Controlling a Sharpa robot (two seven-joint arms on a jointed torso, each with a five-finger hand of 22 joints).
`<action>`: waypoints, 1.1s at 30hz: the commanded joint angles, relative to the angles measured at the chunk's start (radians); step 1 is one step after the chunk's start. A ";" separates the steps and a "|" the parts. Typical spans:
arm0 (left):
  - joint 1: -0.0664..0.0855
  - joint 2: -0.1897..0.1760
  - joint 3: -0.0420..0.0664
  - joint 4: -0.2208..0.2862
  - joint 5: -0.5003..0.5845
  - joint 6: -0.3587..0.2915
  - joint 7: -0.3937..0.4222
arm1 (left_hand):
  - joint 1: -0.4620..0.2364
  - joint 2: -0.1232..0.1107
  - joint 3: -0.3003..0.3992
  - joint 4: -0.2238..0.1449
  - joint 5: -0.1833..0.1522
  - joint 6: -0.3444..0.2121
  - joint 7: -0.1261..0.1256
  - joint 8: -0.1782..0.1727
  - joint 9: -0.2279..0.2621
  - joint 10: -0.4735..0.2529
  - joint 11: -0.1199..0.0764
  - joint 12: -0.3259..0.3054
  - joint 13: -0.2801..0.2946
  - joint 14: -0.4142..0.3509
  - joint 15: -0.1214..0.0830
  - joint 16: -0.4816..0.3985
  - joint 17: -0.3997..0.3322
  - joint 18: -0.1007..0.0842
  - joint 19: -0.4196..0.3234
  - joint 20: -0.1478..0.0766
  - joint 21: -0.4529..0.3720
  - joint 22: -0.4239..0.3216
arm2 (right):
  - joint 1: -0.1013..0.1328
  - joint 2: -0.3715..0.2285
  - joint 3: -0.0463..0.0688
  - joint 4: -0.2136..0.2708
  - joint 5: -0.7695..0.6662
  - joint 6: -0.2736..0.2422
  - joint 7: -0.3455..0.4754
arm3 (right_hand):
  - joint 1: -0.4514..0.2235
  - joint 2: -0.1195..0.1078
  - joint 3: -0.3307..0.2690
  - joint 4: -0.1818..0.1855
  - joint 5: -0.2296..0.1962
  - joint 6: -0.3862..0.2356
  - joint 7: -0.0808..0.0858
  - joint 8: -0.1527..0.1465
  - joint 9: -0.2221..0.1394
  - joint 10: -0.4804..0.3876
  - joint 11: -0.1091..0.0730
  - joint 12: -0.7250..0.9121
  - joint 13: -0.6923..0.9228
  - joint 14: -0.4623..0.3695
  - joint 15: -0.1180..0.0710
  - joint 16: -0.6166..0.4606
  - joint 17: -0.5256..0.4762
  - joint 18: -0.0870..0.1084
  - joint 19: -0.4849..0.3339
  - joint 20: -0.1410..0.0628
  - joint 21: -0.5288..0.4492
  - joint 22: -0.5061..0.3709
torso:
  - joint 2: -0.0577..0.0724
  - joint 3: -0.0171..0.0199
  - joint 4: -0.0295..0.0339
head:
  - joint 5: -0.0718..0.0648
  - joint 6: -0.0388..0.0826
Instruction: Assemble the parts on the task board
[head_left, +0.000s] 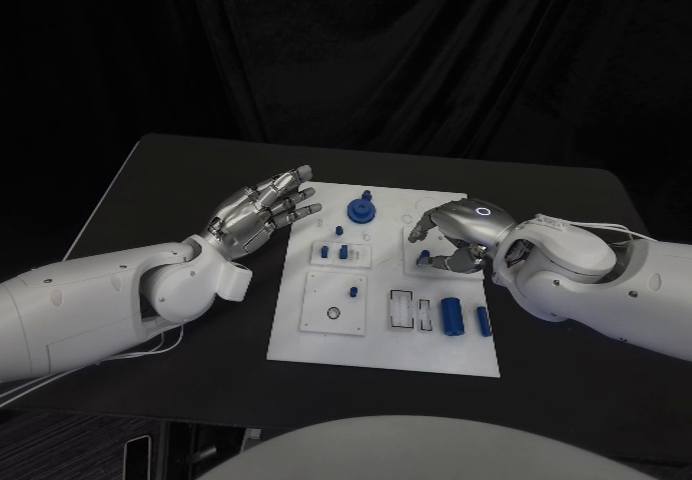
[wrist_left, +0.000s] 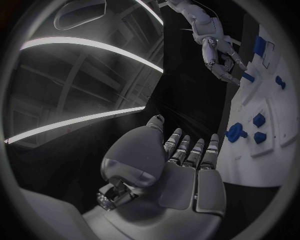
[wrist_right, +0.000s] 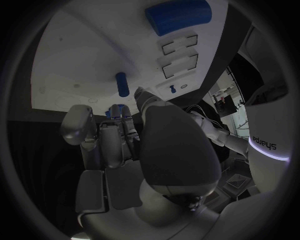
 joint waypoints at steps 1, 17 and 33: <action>-0.003 0.002 0.001 0.002 0.005 0.005 0.011 | 0.005 -0.003 0.007 -0.002 0.003 0.006 0.002 0.004 0.001 0.002 -0.006 0.003 0.001 -0.001 0.005 0.005 0.001 -0.013 0.004 0.000 0.002 0.000 | -0.009 0.005 0.000 -0.007 -0.008 0.011 -0.016 | -0.008 0.000 -0.008 -0.001 -0.004 0.009 0.005 -0.010 -0.003 0.018 -0.001 -0.003 0.001 0.007 -0.009 0.002 0.000 -0.011 0.003 -0.005 0.005 0.134 | -0.001 0.0009 0.0012 | -0.001 0.000; -0.016 0.002 0.001 0.003 0.005 0.006 0.011 | 0.006 -0.003 0.008 -0.003 0.005 0.005 0.001 0.004 0.000 0.001 -0.006 0.003 0.001 -0.001 0.005 0.005 0.001 -0.014 0.005 0.000 0.003 0.001 | -0.029 0.026 0.000 -0.028 -0.008 0.038 -0.016 | 0.022 0.006 0.021 -0.014 0.035 0.040 0.016 -0.024 -0.014 0.098 -0.014 -0.035 0.001 0.008 -0.023 -0.004 -0.007 -0.011 0.003 -0.018 0.003 0.133 | -0.002 0.0004 0.0004 | -0.002 0.000; -0.033 -0.004 0.001 0.006 0.005 0.005 0.010 | 0.007 -0.003 0.010 -0.006 0.007 0.006 0.001 0.004 0.000 0.002 -0.005 0.004 0.001 -0.001 0.006 0.006 0.001 -0.014 0.005 0.000 0.003 0.001 | -0.034 0.036 0.000 -0.053 -0.008 0.041 -0.022 | 0.061 -0.005 0.095 -0.032 0.111 0.130 0.006 -0.002 0.007 0.142 -0.018 -0.090 0.001 0.002 -0.026 -0.012 -0.019 -0.007 -0.006 -0.022 -0.014 0.129 | -0.002 0.0003 -0.0003 | -0.001 0.000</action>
